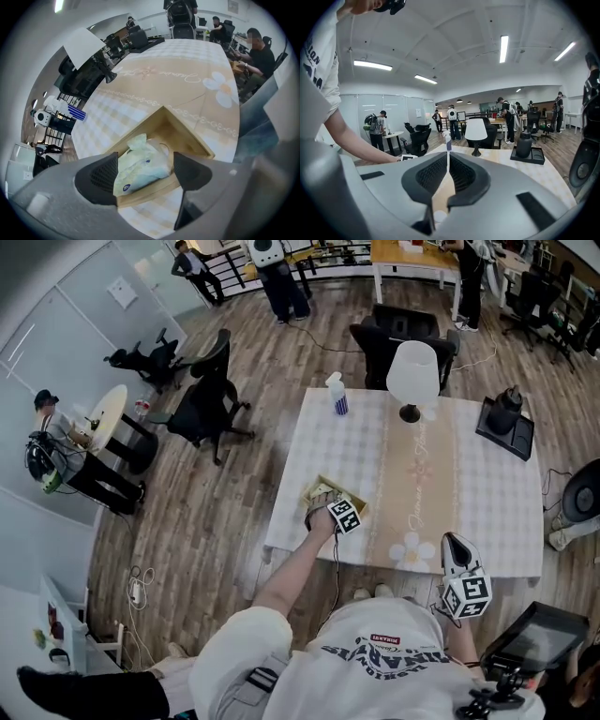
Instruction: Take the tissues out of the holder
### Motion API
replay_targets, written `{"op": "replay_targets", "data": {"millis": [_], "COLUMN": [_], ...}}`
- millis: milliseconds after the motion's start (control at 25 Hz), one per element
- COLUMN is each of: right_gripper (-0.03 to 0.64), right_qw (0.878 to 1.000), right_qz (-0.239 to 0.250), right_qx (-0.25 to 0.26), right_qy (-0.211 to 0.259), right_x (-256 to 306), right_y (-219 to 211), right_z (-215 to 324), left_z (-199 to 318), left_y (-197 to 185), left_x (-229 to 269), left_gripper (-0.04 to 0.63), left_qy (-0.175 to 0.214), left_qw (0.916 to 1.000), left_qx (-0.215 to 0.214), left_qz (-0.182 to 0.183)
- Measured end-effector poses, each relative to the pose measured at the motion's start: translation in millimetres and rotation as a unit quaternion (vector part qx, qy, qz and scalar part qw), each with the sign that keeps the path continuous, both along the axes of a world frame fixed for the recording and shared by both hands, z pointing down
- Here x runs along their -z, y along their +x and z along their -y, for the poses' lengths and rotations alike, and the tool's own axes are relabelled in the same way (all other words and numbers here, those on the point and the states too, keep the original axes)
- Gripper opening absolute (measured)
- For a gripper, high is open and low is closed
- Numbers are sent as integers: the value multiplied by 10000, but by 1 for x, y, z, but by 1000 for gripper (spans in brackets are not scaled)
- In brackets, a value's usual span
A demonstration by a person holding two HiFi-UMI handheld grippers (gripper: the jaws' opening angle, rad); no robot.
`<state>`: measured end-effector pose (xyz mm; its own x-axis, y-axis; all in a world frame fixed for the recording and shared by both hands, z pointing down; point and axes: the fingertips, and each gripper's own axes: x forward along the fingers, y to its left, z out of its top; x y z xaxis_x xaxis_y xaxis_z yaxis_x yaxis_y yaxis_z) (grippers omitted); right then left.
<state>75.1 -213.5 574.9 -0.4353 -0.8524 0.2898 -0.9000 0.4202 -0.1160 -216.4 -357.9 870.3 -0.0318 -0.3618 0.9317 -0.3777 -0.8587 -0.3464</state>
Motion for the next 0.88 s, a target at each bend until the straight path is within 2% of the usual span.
{"op": "replay_targets", "data": {"millis": [320, 640, 880], "right_gripper": [11, 11, 11], "right_qw": [9998, 9993, 9991], "right_qz": [3, -15, -16], "right_qx": [-215, -366, -408], "right_qy": [-19, -101, -111], "right_x": [0, 1, -3], "right_y": [10, 23, 19], "right_z": [-5, -13, -19], "left_z": [11, 10, 12], "left_y": [0, 9, 4], "left_x": [-23, -33, -41], "left_gripper": [356, 356, 355], "left_qy": [-298, -539, -485], "left_qw": [9993, 9984, 9987], "left_qx": [202, 146, 139], "left_qz": [52, 97, 113]}}
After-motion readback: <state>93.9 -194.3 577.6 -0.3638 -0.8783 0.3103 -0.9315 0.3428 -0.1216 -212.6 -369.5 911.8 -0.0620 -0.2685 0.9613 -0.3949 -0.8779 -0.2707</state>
